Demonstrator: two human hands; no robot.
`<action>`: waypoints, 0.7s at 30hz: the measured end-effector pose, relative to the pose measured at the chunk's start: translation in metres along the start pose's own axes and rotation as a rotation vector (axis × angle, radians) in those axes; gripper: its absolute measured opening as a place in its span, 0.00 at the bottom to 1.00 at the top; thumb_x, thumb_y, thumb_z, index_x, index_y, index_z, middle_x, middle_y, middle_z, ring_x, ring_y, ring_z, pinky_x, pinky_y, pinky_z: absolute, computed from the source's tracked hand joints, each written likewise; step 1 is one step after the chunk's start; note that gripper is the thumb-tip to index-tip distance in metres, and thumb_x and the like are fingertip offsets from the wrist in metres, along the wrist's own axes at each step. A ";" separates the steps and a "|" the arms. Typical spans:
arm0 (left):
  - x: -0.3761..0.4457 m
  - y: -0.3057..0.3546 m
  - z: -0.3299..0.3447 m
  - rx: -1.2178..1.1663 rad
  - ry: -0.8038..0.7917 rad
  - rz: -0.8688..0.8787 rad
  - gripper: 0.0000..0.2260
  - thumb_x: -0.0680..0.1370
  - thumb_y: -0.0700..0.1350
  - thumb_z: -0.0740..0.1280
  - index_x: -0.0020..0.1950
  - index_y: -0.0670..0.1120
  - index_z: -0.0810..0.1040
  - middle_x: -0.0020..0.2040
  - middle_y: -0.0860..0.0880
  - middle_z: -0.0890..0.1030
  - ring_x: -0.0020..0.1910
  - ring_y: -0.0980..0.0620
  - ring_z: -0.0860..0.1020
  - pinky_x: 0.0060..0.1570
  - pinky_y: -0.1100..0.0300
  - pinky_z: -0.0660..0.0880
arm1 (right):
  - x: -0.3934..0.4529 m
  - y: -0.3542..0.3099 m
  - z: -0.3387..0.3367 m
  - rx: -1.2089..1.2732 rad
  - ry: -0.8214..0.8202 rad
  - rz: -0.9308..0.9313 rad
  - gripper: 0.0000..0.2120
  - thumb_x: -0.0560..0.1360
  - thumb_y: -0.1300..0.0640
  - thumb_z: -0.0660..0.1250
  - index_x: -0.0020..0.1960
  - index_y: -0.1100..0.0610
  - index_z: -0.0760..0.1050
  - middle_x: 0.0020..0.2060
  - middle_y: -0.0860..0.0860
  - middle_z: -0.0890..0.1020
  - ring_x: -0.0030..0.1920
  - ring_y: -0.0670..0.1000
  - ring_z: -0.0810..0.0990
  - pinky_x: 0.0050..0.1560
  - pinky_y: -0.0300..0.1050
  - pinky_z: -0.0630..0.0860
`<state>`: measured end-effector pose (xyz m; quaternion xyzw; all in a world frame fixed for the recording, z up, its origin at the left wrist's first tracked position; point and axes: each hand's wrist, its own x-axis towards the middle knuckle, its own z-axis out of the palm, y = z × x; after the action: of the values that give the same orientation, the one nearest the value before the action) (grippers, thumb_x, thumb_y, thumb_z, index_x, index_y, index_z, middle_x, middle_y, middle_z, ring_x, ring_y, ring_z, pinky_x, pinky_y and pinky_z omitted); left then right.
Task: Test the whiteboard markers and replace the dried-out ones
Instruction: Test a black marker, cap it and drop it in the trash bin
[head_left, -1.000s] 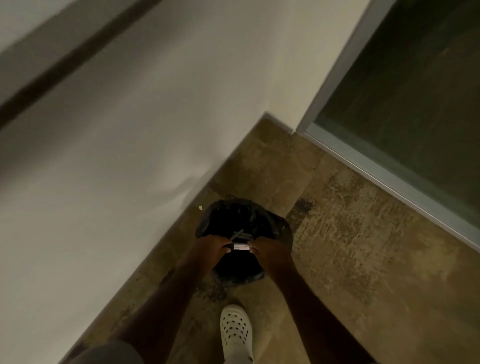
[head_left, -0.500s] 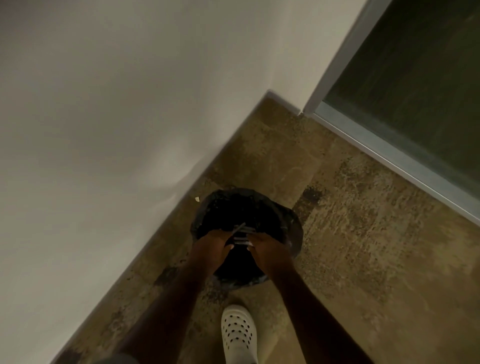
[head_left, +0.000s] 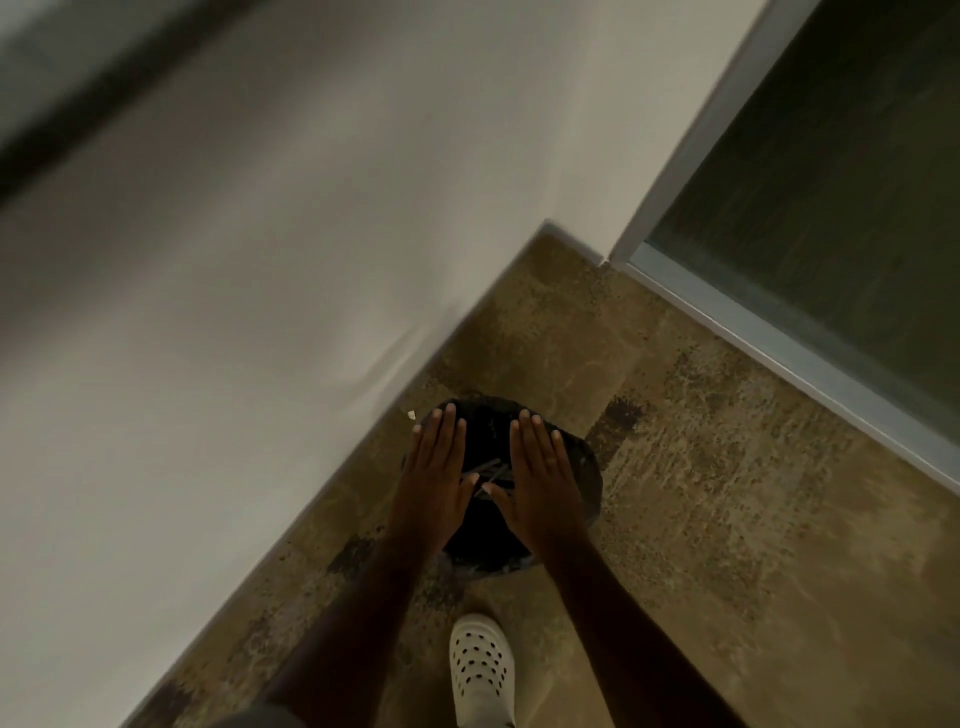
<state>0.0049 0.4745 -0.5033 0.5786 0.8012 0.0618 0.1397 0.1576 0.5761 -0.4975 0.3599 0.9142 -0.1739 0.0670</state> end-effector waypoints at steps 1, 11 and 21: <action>-0.001 0.001 -0.011 0.001 0.010 -0.011 0.31 0.82 0.56 0.53 0.79 0.38 0.58 0.81 0.39 0.54 0.81 0.40 0.52 0.77 0.42 0.53 | 0.000 -0.003 -0.012 -0.001 0.007 -0.006 0.42 0.79 0.33 0.51 0.80 0.63 0.50 0.80 0.59 0.51 0.80 0.57 0.48 0.78 0.55 0.49; -0.038 0.013 -0.139 -0.078 0.089 -0.118 0.28 0.85 0.55 0.49 0.78 0.38 0.61 0.81 0.39 0.55 0.81 0.40 0.52 0.78 0.44 0.52 | -0.016 -0.056 -0.143 0.001 0.149 -0.072 0.42 0.80 0.34 0.53 0.80 0.63 0.50 0.80 0.59 0.51 0.80 0.58 0.50 0.78 0.57 0.50; -0.104 0.048 -0.290 -0.180 0.191 -0.257 0.28 0.85 0.55 0.47 0.79 0.38 0.59 0.81 0.39 0.54 0.81 0.41 0.52 0.78 0.48 0.46 | -0.079 -0.125 -0.276 0.024 0.201 -0.070 0.41 0.81 0.33 0.49 0.80 0.62 0.50 0.81 0.57 0.51 0.80 0.57 0.49 0.79 0.54 0.49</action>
<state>-0.0072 0.4102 -0.1982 0.4480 0.8695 0.1693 0.1210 0.1317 0.5419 -0.1875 0.3439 0.9263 -0.1500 -0.0356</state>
